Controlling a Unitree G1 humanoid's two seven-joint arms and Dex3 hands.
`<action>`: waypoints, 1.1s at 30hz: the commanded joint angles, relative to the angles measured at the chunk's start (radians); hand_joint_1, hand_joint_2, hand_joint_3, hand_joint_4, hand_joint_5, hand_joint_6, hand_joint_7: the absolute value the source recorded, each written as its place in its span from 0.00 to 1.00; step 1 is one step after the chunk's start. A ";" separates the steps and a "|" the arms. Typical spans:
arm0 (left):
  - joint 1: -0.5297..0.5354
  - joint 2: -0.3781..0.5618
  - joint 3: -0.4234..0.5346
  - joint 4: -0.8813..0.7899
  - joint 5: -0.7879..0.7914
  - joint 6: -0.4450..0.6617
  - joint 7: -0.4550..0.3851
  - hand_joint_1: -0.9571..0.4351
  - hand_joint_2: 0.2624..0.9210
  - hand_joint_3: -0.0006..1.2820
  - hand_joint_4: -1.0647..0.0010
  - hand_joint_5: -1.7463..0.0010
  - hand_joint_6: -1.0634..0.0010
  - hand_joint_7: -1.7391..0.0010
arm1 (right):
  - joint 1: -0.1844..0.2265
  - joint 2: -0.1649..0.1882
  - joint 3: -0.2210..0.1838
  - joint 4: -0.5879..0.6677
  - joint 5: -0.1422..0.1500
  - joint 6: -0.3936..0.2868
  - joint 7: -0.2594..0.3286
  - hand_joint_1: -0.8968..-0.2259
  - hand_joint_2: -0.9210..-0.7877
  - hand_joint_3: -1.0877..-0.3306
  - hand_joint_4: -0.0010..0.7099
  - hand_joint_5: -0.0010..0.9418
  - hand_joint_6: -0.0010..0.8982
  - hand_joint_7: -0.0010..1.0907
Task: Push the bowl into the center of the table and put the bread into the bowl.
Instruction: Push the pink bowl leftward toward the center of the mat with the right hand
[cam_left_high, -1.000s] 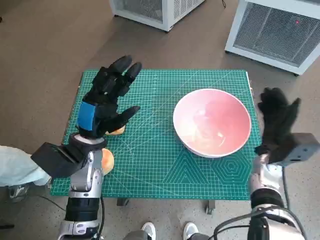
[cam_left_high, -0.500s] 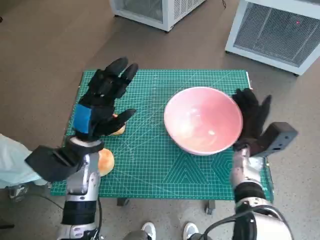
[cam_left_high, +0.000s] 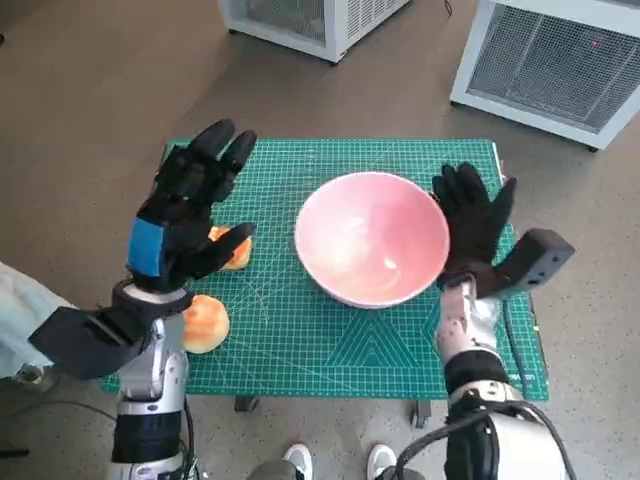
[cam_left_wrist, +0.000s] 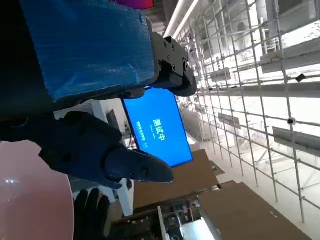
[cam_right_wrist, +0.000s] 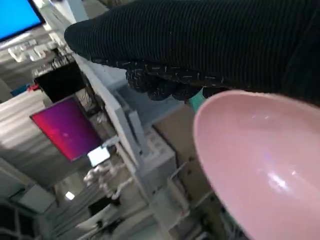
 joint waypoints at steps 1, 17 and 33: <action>0.017 0.008 0.007 -0.027 0.005 0.010 0.015 0.32 1.00 0.13 0.65 1.00 0.73 0.81 | -0.016 0.027 -0.011 0.015 0.011 0.023 0.006 0.50 0.00 0.25 0.33 0.00 0.24 0.24; 0.022 0.008 0.005 -0.022 0.013 0.001 0.032 0.31 1.00 0.13 0.65 1.00 0.72 0.83 | -0.053 0.042 0.003 0.028 -0.015 0.072 -0.039 0.47 0.00 0.27 0.32 0.00 0.27 0.23; 0.012 -0.004 -0.009 -0.011 0.020 0.004 0.038 0.32 1.00 0.13 0.65 1.00 0.71 0.84 | -0.041 -0.039 0.082 0.001 -0.119 -0.008 -0.093 0.48 0.00 0.25 0.33 0.00 0.28 0.21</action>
